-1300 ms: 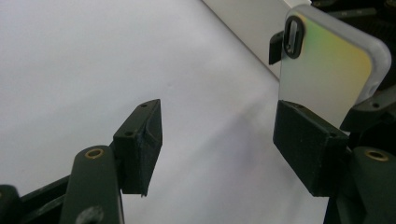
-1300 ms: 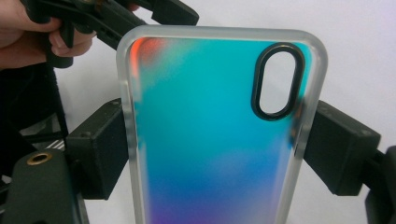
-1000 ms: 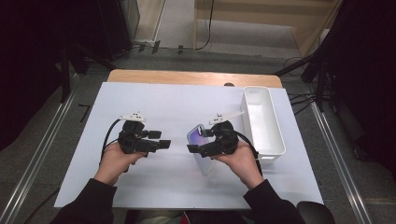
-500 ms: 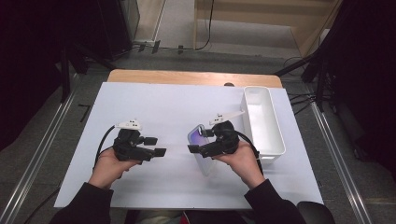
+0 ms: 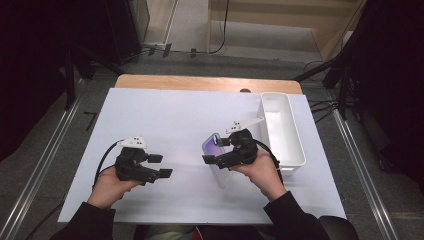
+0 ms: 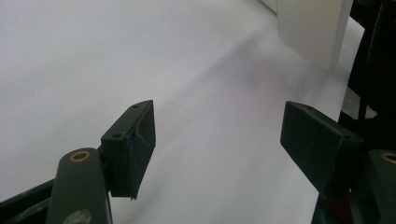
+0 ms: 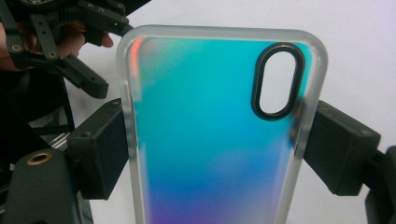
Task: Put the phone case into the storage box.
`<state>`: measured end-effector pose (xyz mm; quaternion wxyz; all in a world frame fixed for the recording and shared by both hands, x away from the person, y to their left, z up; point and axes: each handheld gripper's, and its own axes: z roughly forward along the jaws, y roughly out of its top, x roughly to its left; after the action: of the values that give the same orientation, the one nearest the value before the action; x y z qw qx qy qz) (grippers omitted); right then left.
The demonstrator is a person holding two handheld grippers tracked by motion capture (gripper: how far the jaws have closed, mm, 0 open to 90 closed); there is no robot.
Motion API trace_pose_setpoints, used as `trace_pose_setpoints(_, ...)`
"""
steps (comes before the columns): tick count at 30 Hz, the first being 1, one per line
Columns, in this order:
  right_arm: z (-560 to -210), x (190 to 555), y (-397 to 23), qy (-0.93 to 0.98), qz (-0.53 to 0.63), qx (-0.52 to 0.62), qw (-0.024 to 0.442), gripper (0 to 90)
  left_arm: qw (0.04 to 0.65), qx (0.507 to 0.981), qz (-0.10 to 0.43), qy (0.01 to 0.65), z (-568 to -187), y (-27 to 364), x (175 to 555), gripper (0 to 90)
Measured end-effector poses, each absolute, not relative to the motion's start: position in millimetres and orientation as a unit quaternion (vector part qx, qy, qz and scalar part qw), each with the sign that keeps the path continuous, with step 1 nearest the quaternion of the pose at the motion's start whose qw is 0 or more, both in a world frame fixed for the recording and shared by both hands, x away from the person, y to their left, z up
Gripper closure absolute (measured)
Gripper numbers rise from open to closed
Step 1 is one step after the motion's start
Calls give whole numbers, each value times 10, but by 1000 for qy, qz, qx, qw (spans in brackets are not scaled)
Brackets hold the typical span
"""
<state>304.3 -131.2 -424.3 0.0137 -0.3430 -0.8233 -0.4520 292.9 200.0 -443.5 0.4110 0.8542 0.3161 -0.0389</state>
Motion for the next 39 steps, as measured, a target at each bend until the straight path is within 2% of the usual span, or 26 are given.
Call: trace_pose_setpoints(39, -3886, 3075, -1735, -806, -461, -371, -18, 148, 397, 855, -43, 330, -4526, 2115, 2876, 263)
